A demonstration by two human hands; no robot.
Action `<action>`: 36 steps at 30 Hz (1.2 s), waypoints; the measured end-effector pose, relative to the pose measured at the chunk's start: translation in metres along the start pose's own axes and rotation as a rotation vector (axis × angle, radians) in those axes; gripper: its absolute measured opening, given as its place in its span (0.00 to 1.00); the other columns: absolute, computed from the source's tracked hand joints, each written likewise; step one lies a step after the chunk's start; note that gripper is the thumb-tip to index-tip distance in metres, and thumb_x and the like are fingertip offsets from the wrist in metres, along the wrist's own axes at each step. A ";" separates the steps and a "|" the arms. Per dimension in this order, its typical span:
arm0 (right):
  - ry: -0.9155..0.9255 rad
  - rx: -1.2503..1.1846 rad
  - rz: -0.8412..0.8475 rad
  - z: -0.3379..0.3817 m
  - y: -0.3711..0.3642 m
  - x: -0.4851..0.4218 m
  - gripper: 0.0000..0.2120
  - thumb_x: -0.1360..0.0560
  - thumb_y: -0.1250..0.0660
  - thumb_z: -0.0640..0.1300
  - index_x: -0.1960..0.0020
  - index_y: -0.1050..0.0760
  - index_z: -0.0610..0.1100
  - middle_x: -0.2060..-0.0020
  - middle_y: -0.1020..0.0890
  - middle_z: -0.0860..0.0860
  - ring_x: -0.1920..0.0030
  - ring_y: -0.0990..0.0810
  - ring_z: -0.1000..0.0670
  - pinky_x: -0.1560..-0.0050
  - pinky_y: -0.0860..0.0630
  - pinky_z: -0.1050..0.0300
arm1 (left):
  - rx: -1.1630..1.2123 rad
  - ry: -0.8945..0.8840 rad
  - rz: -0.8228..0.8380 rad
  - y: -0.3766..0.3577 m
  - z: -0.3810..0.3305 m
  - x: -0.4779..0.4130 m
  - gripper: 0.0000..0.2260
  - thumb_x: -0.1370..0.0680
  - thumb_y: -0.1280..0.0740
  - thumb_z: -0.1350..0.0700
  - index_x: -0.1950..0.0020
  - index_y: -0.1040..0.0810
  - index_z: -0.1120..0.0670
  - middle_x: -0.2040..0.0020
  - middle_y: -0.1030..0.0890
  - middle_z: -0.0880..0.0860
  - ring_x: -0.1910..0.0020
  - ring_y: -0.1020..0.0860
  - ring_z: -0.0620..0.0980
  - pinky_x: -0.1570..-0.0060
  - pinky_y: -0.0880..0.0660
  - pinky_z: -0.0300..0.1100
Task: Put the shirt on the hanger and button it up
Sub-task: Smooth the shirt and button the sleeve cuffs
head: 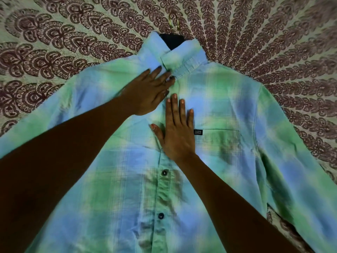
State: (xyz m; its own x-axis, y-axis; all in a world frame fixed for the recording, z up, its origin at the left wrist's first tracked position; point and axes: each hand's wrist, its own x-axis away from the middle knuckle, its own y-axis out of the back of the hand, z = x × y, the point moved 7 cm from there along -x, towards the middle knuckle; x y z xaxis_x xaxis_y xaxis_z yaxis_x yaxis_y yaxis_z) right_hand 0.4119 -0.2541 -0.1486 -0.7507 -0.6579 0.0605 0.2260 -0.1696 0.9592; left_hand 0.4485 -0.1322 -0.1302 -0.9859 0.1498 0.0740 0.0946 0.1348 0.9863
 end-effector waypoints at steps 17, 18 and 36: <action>-0.018 -0.433 -0.120 0.046 0.087 0.076 0.25 0.24 0.45 0.48 0.30 0.34 0.37 0.32 0.29 0.42 0.29 0.34 0.40 0.31 0.35 0.44 | 0.655 0.426 -0.280 0.085 -0.069 0.137 0.21 0.23 0.44 0.49 0.31 0.31 0.51 0.32 0.28 0.56 0.30 0.32 0.50 0.36 0.30 0.45; -0.022 -0.465 -0.135 0.054 0.096 0.081 0.26 0.24 0.46 0.49 0.30 0.34 0.38 0.33 0.28 0.42 0.29 0.34 0.41 0.31 0.35 0.46 | 0.670 0.430 -0.301 0.094 -0.073 0.145 0.20 0.23 0.44 0.49 0.31 0.31 0.51 0.33 0.27 0.55 0.31 0.31 0.49 0.36 0.31 0.44; 0.098 -0.574 -0.185 0.257 0.102 0.119 0.18 0.26 0.39 0.41 0.38 0.26 0.39 0.44 0.20 0.43 0.44 0.28 0.50 0.44 0.32 0.61 | 0.619 0.702 -0.291 0.122 0.031 0.395 0.18 0.21 0.39 0.54 0.31 0.31 0.55 0.36 0.24 0.55 0.47 0.22 0.60 0.48 0.27 0.47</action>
State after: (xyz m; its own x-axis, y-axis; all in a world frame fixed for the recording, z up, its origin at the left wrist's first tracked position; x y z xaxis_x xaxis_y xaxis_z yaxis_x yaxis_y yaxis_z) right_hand 0.1864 -0.1614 0.0275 -0.7549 -0.6397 -0.1450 0.4163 -0.6380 0.6478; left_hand 0.0747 -0.0260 0.0150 -0.8211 -0.5605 0.1084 -0.3076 0.5944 0.7430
